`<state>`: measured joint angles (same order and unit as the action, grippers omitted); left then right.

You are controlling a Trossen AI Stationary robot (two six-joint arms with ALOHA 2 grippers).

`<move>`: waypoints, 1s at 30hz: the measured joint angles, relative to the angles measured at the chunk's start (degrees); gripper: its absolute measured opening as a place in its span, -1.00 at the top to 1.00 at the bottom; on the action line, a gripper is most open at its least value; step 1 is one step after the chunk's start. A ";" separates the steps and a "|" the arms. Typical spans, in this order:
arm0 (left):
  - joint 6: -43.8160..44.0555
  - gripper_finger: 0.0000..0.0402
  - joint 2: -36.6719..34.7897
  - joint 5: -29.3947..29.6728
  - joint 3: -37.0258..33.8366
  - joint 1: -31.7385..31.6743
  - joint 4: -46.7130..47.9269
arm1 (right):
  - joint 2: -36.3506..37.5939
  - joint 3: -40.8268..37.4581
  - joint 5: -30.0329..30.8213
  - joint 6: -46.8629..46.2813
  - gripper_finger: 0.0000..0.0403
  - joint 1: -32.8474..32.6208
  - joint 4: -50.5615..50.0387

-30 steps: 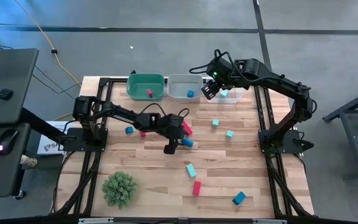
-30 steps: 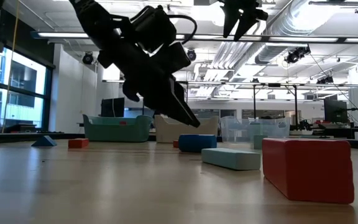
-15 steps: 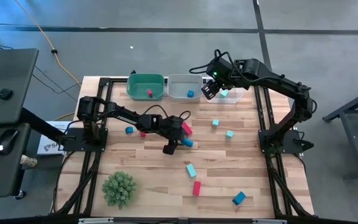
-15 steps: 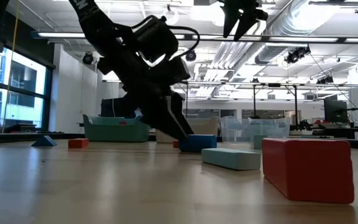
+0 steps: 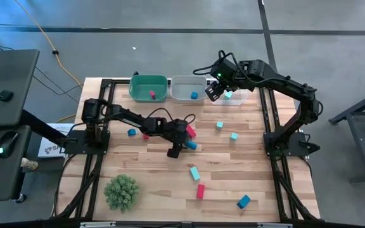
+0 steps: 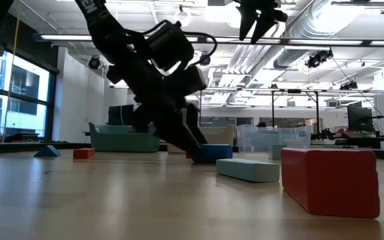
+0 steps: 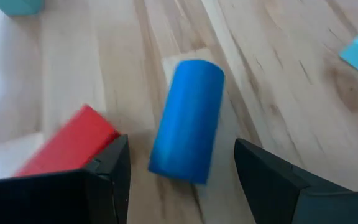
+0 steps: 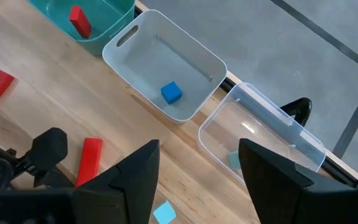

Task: Sort & place blocks by color
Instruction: Put the blue block into the gray bin

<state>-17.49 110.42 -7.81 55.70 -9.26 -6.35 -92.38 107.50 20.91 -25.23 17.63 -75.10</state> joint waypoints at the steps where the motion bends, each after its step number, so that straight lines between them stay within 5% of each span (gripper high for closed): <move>1: 0.30 -0.03 0.04 -0.01 0.36 0.06 0.04 | 0.00 0.00 0.00 0.00 -0.04 0.00 -0.01; 9: -0.71 0.06 0.65 0.07 2.40 0.31 0.90 | 0.00 0.00 -0.09 -0.26 -0.04 0.00 -0.01; 30: 2.36 0.82 0.65 -0.50 2.40 0.22 3.16 | 0.00 0.00 -0.07 -0.26 -0.04 0.00 -0.02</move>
<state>-15.13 111.07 -8.31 58.11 -9.04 -3.20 -92.38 107.50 20.84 -25.50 17.63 -75.12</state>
